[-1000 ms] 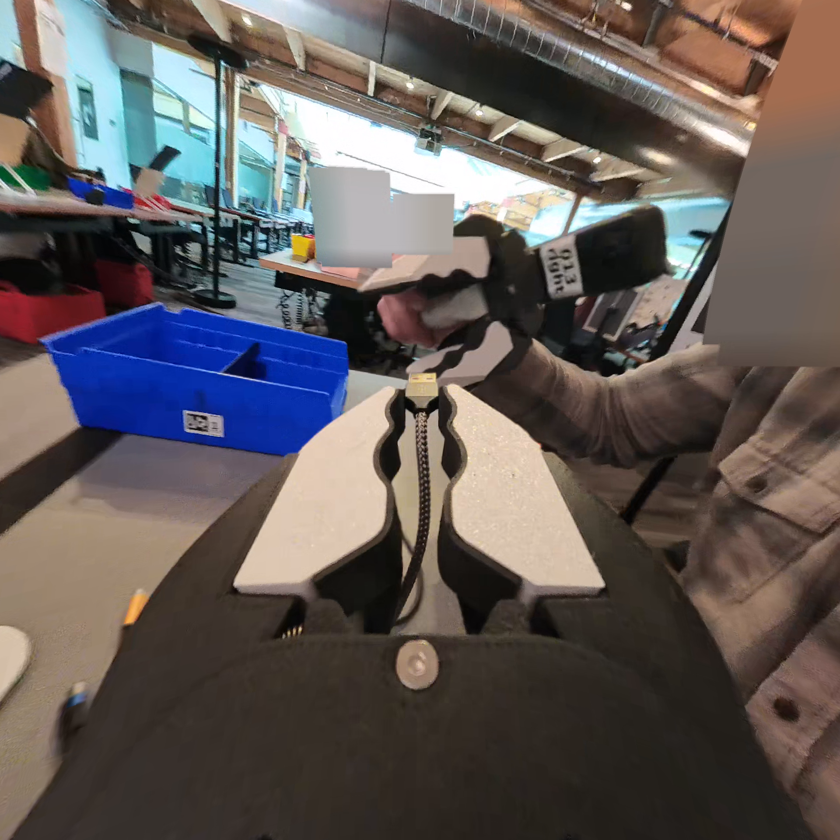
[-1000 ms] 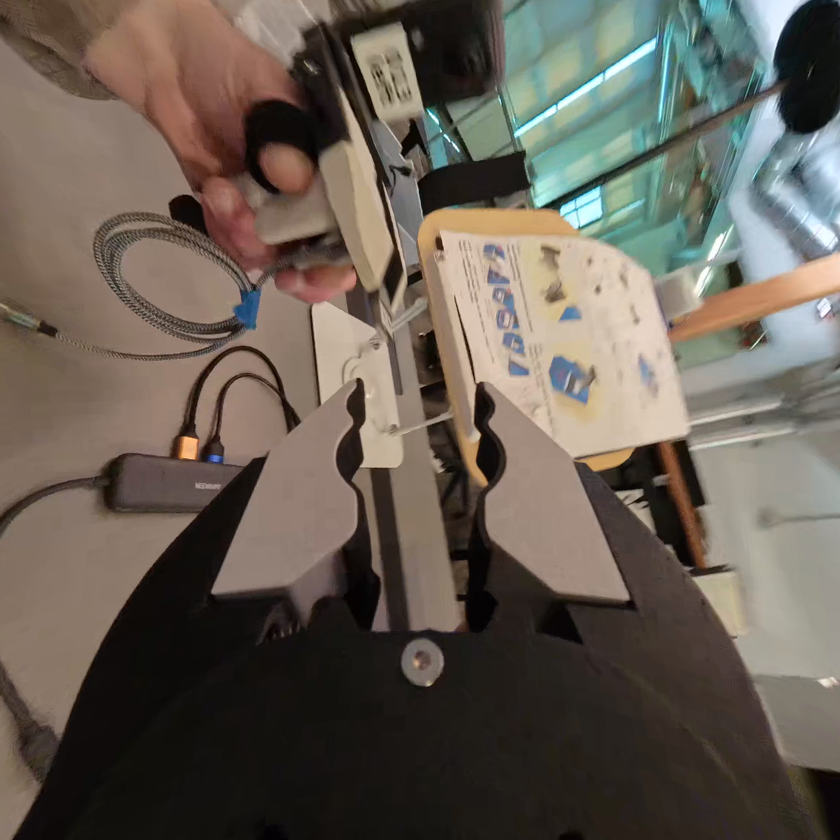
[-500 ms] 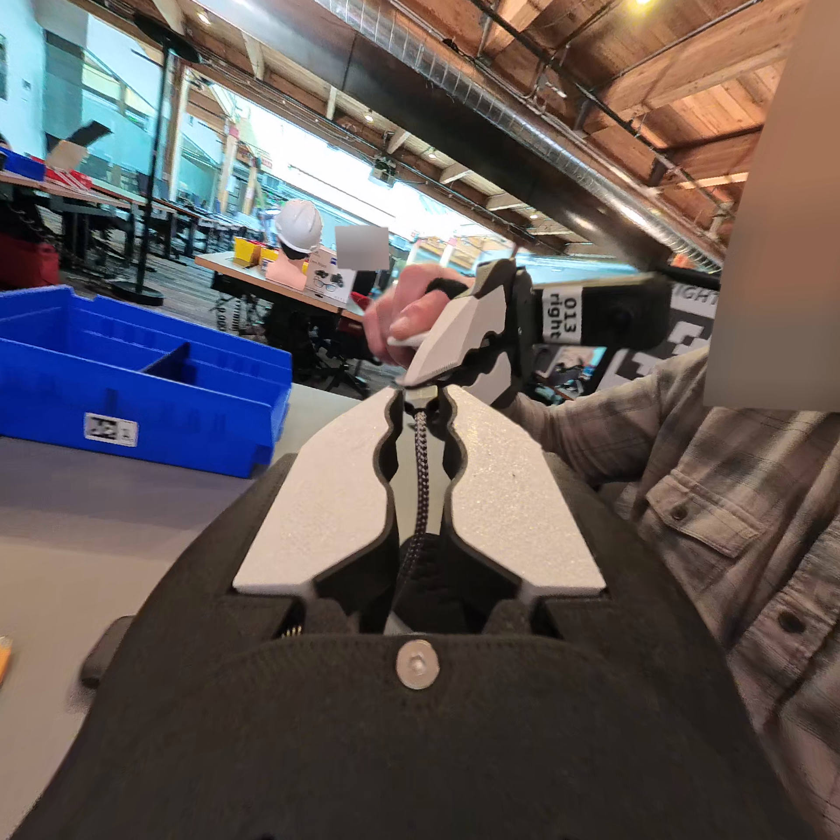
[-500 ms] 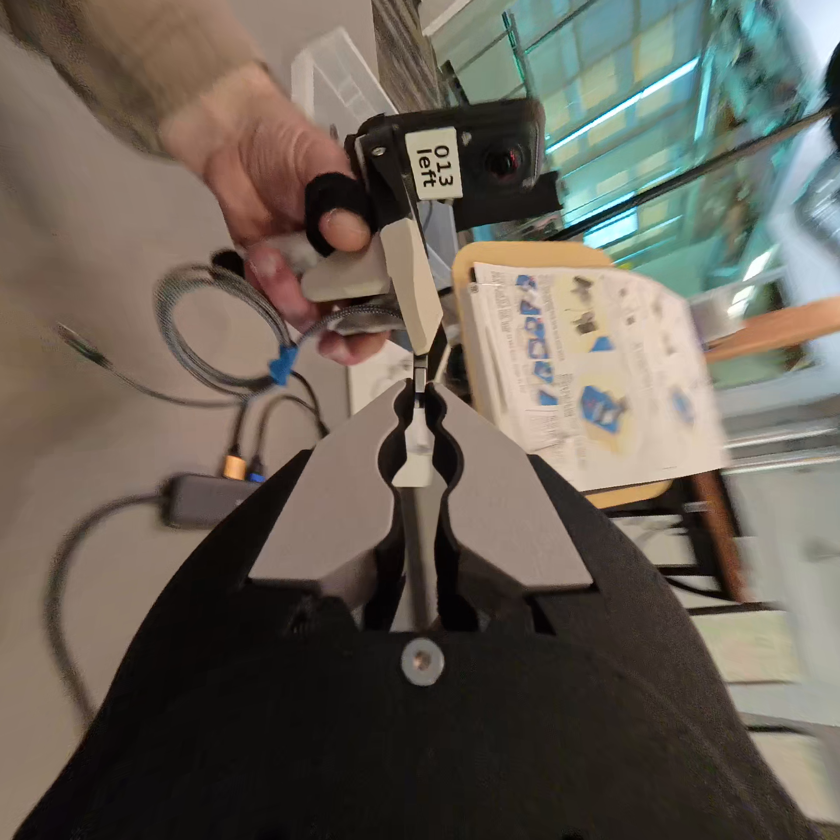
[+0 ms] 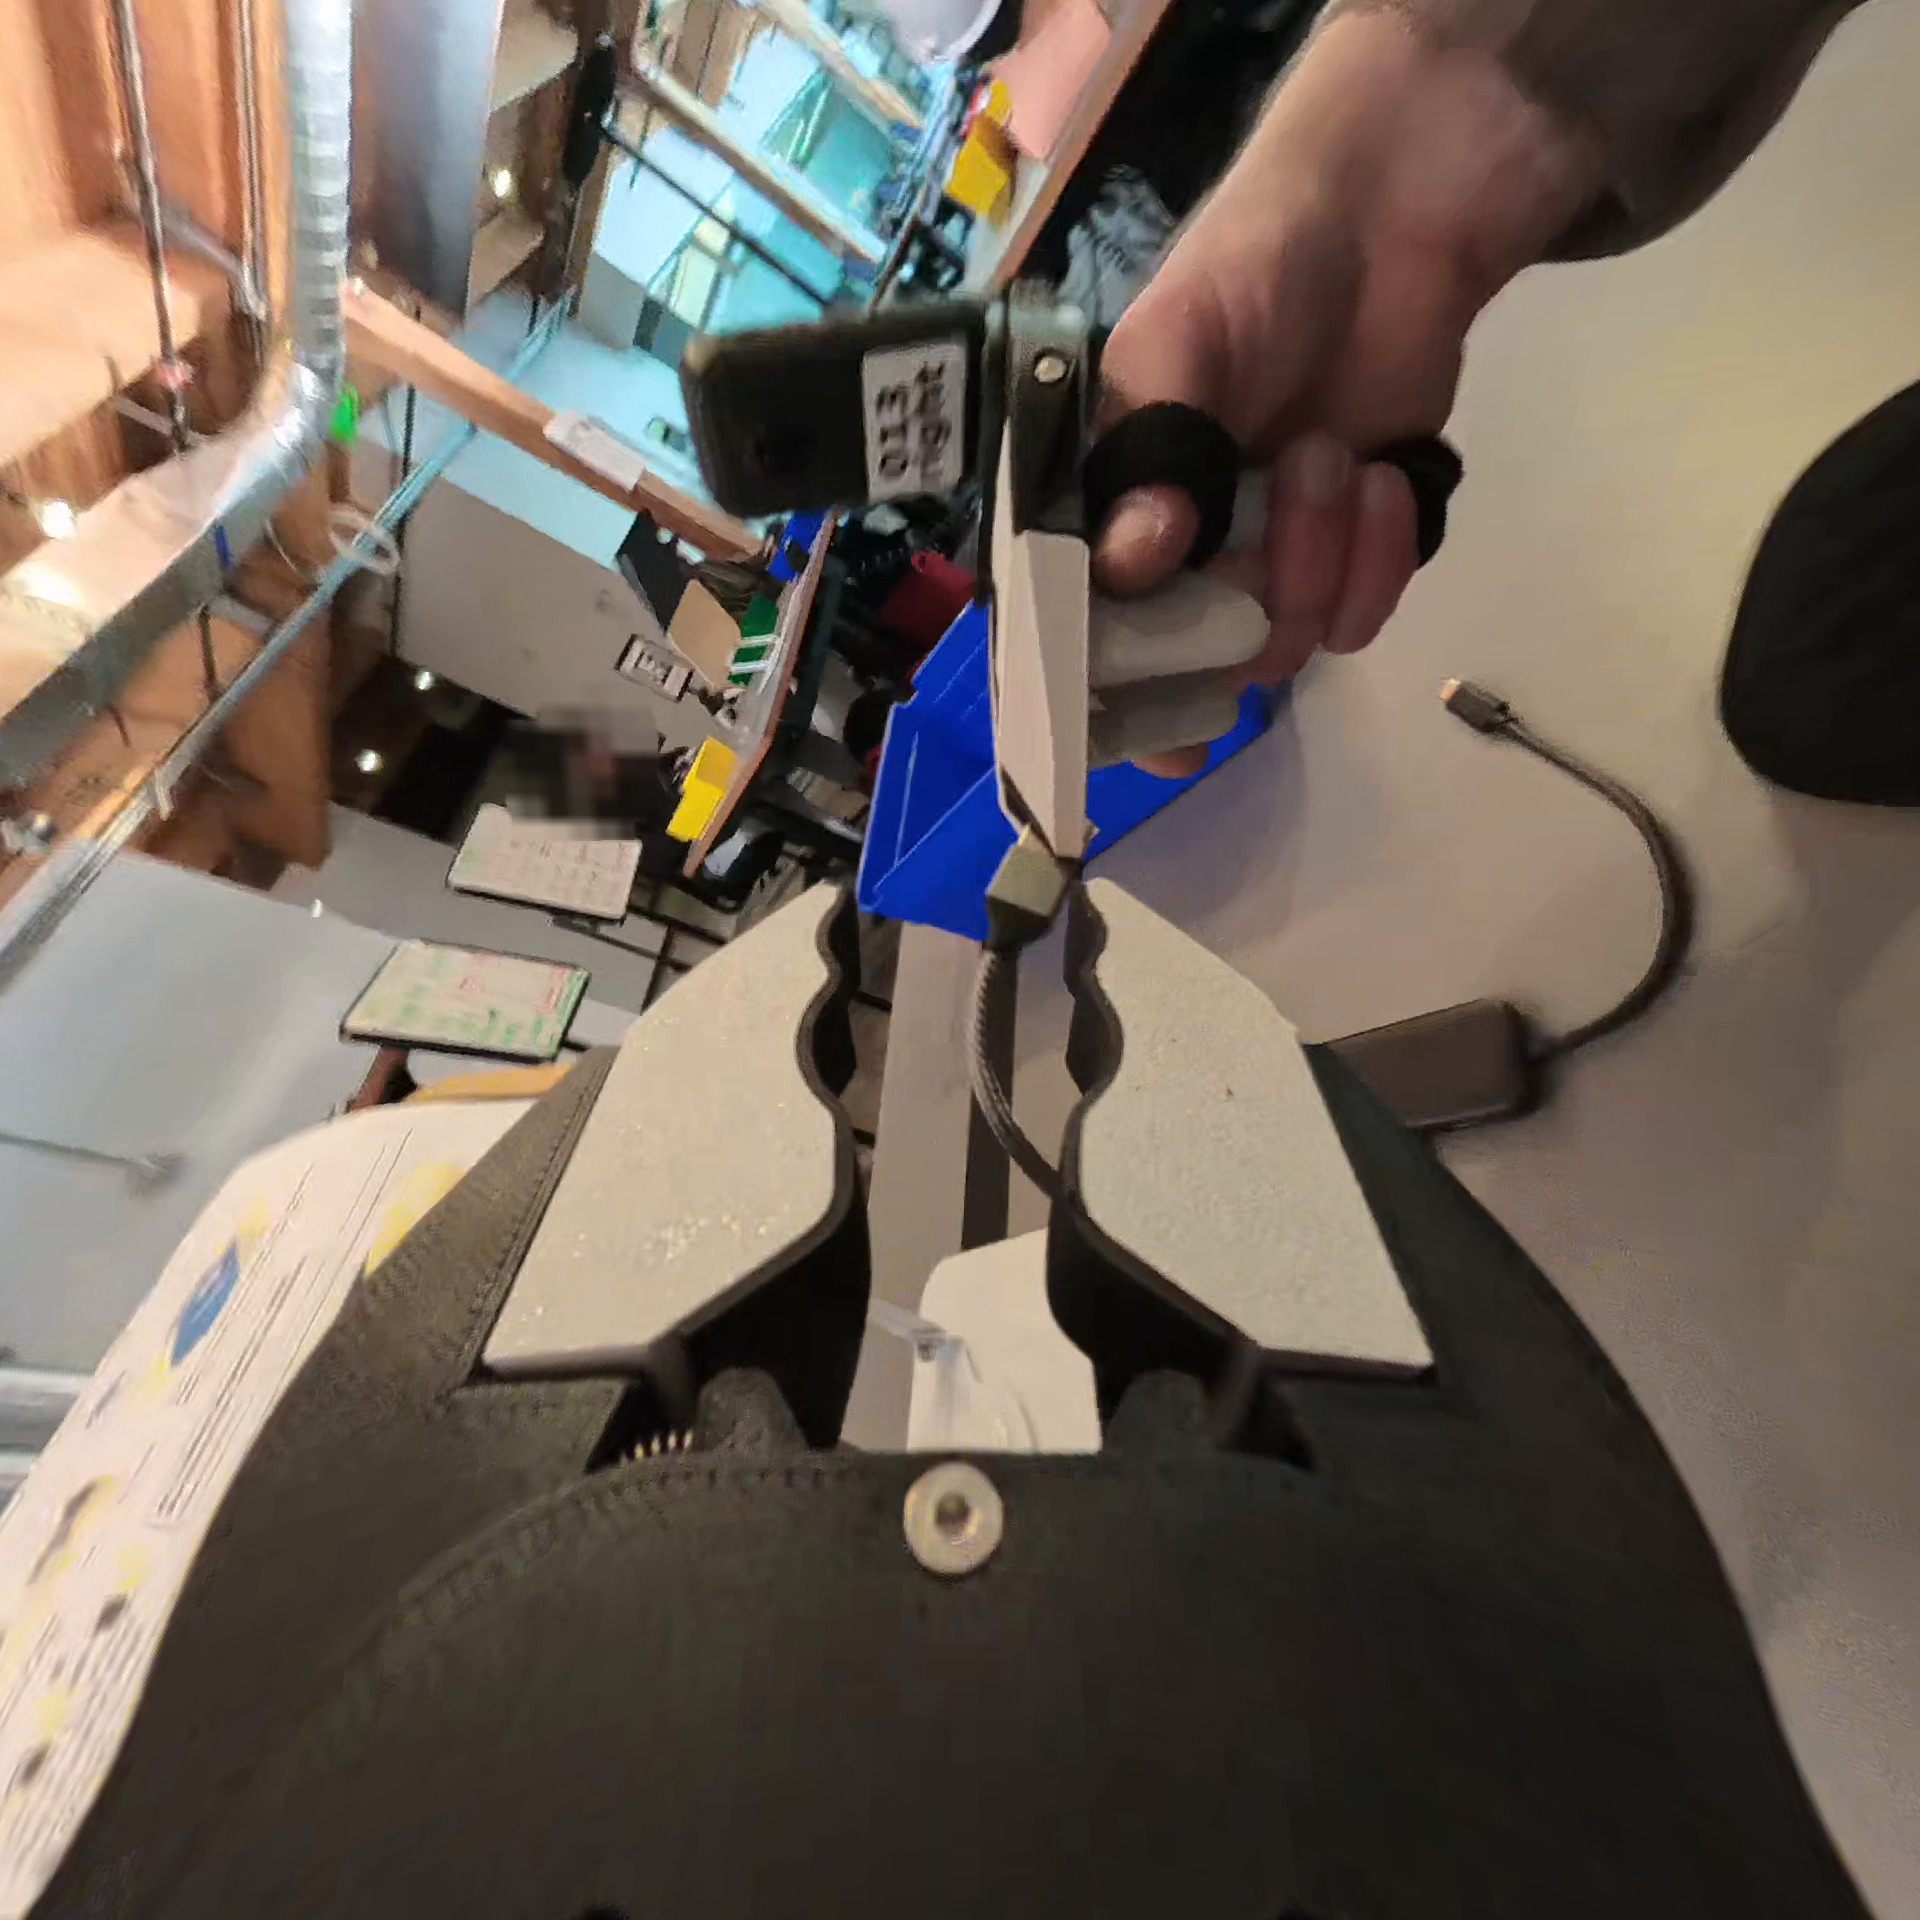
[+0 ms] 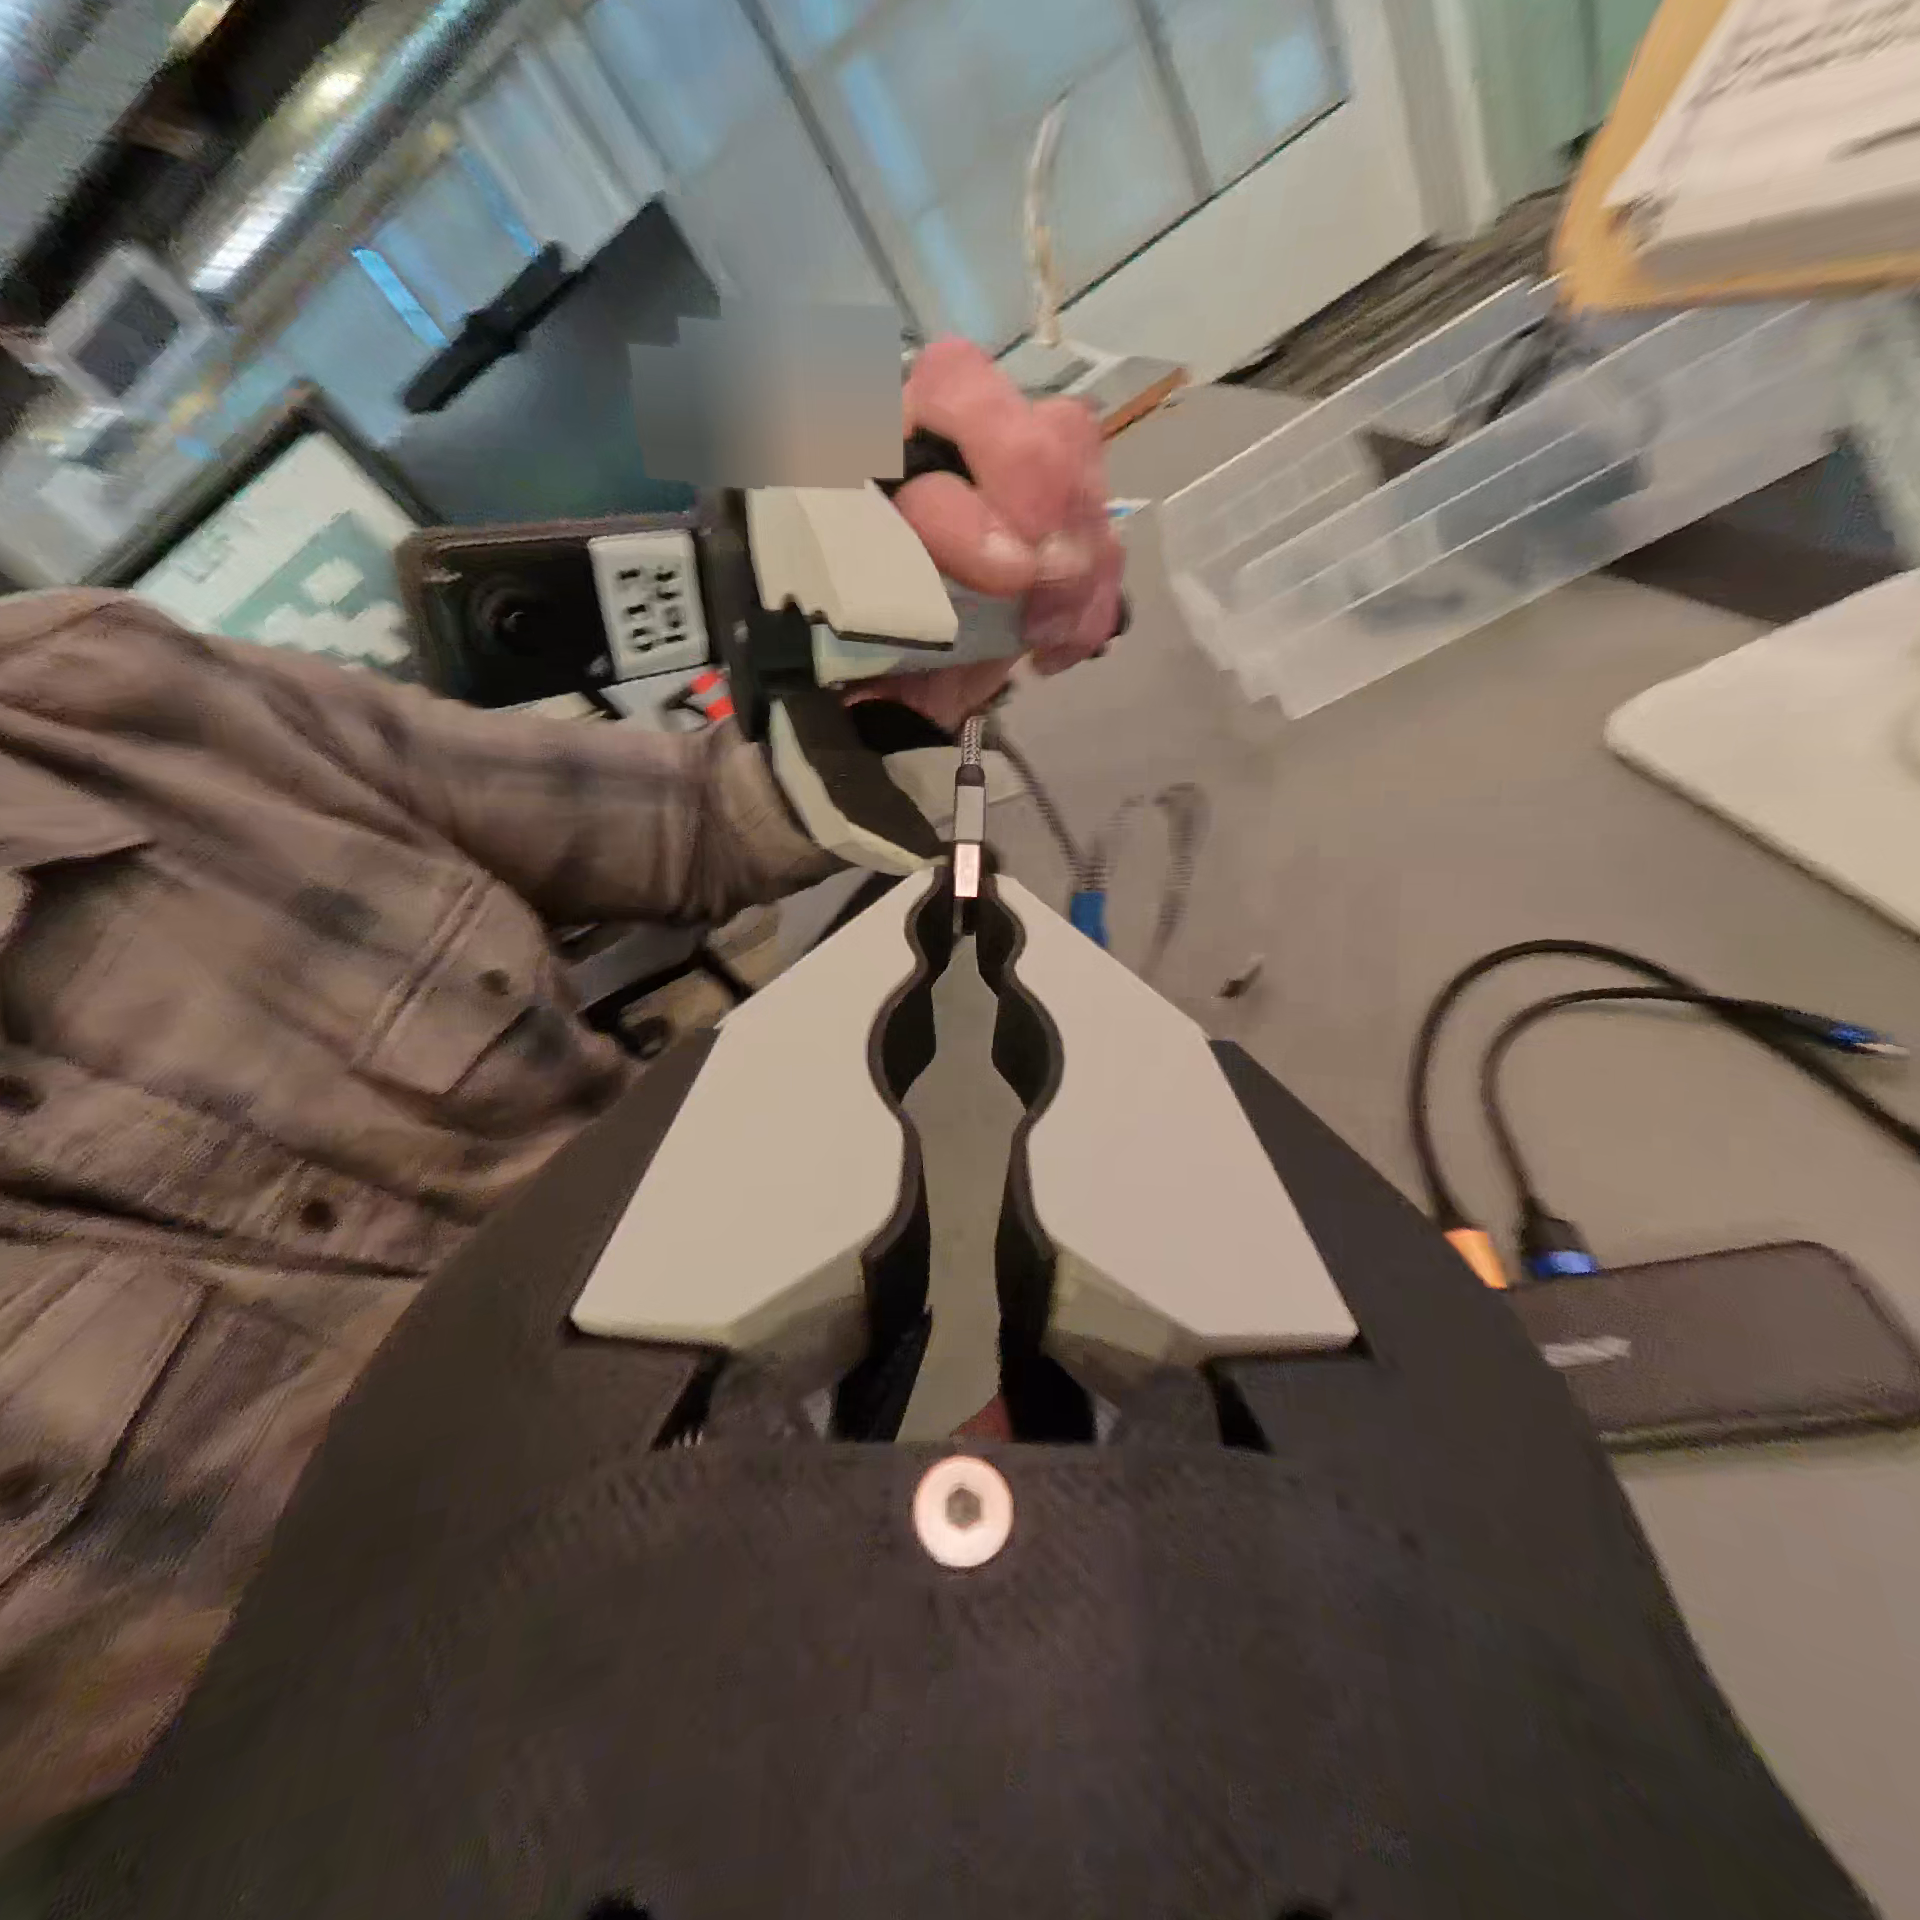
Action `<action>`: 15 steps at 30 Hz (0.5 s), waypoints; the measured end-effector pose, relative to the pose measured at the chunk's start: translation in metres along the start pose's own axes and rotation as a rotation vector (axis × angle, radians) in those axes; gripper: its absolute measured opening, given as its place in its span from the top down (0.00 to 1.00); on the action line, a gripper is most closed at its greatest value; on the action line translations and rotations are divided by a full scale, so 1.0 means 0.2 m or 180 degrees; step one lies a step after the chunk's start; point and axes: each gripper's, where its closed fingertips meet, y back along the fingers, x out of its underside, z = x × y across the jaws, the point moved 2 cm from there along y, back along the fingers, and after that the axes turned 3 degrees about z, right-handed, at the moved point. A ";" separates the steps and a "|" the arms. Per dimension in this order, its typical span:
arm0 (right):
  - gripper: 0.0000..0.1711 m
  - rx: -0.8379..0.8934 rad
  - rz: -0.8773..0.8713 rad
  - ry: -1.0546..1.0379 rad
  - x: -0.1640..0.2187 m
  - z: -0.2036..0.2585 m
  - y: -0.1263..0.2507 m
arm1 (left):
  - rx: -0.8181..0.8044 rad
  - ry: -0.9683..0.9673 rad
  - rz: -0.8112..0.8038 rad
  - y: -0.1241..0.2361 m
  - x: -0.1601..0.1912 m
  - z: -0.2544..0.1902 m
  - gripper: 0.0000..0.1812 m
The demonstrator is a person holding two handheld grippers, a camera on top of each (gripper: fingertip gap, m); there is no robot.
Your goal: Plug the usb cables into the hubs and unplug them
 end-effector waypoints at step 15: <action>0.99 -0.0934 0.0322 -0.0238 0.16 0.10 -0.06 | 0.0557 -0.0441 -0.0201 0.01 -0.08 -0.25 0.91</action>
